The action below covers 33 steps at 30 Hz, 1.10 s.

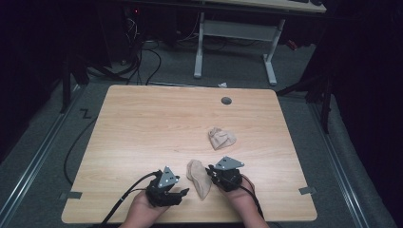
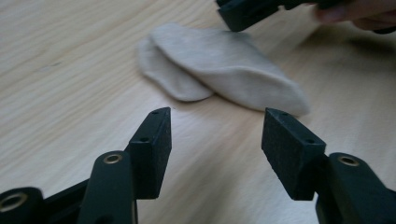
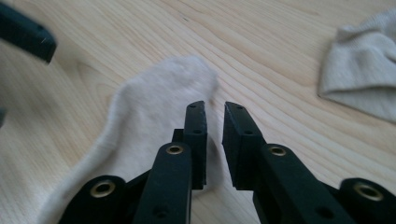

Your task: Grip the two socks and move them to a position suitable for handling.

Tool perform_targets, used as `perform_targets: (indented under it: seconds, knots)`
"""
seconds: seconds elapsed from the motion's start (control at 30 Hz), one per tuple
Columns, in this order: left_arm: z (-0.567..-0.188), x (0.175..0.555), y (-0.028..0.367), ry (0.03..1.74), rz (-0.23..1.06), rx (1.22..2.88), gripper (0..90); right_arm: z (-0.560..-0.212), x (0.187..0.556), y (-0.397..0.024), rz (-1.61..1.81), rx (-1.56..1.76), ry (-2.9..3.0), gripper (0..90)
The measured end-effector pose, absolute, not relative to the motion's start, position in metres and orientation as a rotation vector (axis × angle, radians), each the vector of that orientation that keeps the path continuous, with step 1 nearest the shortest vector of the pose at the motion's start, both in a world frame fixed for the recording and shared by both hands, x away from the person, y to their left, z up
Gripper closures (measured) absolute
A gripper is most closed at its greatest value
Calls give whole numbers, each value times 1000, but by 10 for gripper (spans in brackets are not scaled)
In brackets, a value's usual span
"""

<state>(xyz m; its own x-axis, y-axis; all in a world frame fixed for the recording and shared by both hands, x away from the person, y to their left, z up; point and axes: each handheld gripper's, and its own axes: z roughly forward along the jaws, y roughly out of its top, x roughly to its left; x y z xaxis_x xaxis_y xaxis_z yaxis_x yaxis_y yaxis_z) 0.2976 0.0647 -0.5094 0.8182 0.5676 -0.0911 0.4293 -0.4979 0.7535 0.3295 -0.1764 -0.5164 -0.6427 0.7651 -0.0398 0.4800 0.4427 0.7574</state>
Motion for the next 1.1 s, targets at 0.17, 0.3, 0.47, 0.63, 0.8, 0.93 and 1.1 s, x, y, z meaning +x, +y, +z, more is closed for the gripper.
perform_targets:
  seconds: [0.17,0.3,0.47,0.63,0.8,0.93,1.1]
  knots:
    - [-507,294,59,748,127,2110,396,-522,331,-176,1023,1071,2344,732]
    - [-507,292,53,752,138,2104,379,-525,330,-170,1010,1060,2385,818]
    - [-511,294,50,778,188,2119,369,-524,325,-161,1007,1032,2403,850]
    - [-519,302,50,835,237,2164,375,-523,322,-155,1037,1012,2425,853]
    - [-526,307,54,866,273,2199,455,-519,320,-156,1058,1009,2395,860]
    - [-522,309,58,877,264,2164,503,-517,317,-160,1078,1011,2371,863]
    - [-511,299,51,813,239,2134,413,-516,318,-159,1081,1015,2366,864]
